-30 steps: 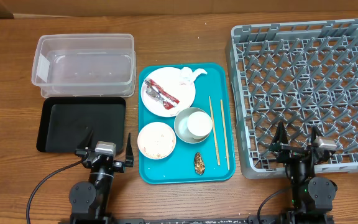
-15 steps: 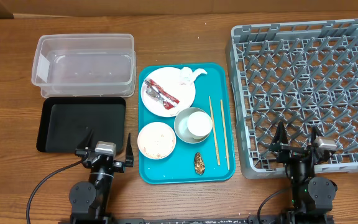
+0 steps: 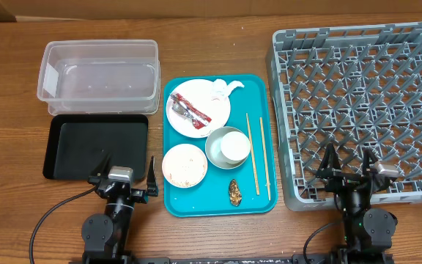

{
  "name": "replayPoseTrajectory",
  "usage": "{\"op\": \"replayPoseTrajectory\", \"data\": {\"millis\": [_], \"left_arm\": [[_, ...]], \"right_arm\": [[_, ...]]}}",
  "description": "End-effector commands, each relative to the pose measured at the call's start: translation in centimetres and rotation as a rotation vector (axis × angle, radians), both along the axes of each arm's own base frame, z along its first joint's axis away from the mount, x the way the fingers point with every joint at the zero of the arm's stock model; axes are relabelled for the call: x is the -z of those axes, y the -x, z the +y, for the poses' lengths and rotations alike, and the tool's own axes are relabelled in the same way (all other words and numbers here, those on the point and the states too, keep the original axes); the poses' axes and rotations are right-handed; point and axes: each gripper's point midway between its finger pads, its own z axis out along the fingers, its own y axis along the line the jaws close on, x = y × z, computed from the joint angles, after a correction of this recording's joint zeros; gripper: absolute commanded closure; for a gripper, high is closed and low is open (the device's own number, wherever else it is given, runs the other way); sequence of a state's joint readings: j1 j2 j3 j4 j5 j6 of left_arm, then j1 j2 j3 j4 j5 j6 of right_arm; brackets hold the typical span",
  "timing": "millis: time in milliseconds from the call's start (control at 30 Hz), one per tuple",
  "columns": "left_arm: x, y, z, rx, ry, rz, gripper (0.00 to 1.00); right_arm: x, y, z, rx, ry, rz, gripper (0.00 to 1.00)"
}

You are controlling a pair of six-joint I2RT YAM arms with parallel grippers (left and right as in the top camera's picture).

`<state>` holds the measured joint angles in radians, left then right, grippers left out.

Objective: Sort waste into correct bins and load items into the dishwasher

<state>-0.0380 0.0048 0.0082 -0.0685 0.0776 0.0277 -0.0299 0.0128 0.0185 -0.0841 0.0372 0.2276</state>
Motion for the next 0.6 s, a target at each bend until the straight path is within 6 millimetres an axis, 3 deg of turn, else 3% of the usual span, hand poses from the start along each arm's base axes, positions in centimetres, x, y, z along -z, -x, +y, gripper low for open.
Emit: {"op": "replayPoseTrajectory", "data": {"millis": [0, 267, 567], "left_arm": [[-1.6, 0.2, 0.1, -0.009, 0.077, -0.01, 0.0], [-4.3, -0.2, 0.0, -0.014, 0.12, 0.104, 0.0], [-7.5, -3.8, -1.5, 0.043, 0.101, 0.496, 0.0]], "right_arm": [[-2.6, 0.4, 0.3, -0.015, -0.034, -0.055, 0.0], [-5.1, 0.7, 0.3, -0.014, -0.037, 0.058, 0.0], [-7.2, -1.2, 0.7, -0.03, -0.052, 0.408, 0.0]]}}
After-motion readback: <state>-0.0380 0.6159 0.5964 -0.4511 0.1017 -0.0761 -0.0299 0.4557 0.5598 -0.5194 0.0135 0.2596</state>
